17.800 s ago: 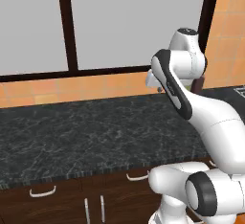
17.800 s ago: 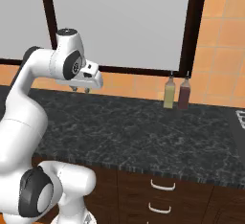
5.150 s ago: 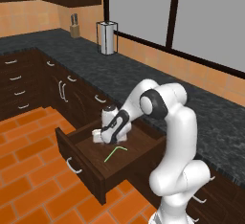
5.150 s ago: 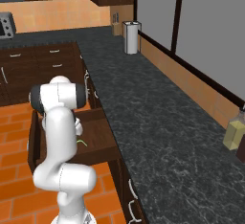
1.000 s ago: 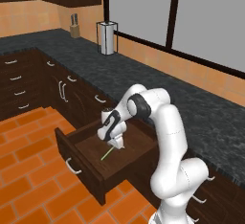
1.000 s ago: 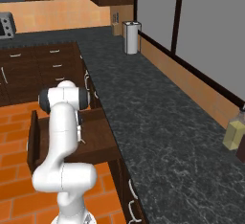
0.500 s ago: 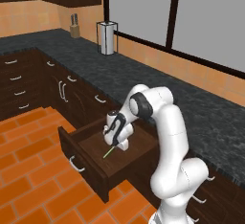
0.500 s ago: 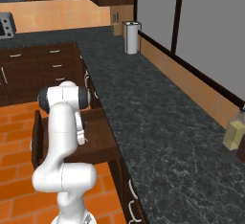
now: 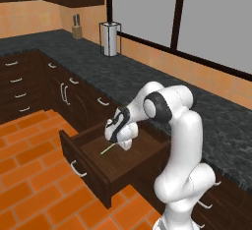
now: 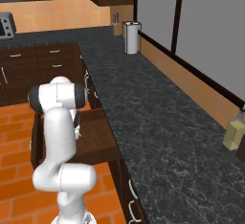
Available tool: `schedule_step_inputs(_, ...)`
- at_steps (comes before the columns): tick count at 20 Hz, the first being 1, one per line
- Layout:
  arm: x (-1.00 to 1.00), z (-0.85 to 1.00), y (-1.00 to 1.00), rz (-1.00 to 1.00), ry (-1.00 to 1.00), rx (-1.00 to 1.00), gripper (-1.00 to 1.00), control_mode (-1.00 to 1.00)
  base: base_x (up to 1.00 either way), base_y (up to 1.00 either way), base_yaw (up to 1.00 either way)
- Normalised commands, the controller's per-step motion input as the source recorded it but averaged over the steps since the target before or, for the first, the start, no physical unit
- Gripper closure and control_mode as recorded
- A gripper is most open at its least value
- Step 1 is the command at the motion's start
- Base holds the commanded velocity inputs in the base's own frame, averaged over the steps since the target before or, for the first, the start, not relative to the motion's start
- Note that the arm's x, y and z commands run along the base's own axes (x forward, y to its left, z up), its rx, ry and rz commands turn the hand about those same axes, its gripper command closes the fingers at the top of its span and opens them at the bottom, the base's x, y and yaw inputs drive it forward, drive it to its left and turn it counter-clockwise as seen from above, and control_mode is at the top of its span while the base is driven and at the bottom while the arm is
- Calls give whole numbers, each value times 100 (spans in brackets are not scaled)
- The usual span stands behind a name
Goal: Take a straw from the drawer in front and place it inside the glass cup on the dining counter.
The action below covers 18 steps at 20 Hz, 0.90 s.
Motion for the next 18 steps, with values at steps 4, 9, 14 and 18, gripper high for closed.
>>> schedule_step_inputs(4,2,100,-2,0,0,17,100,-100,0,0,0)
schedule_step_inputs(9,3,100,0,1,0,6,100,-100,0,0,0)
schedule_step_inputs(14,-10,100,0,12,0,-11,100,-100,0,0,0)
schedule_step_inputs(18,-3,100,-2,18,0,-16,100,-100,0,0,0)
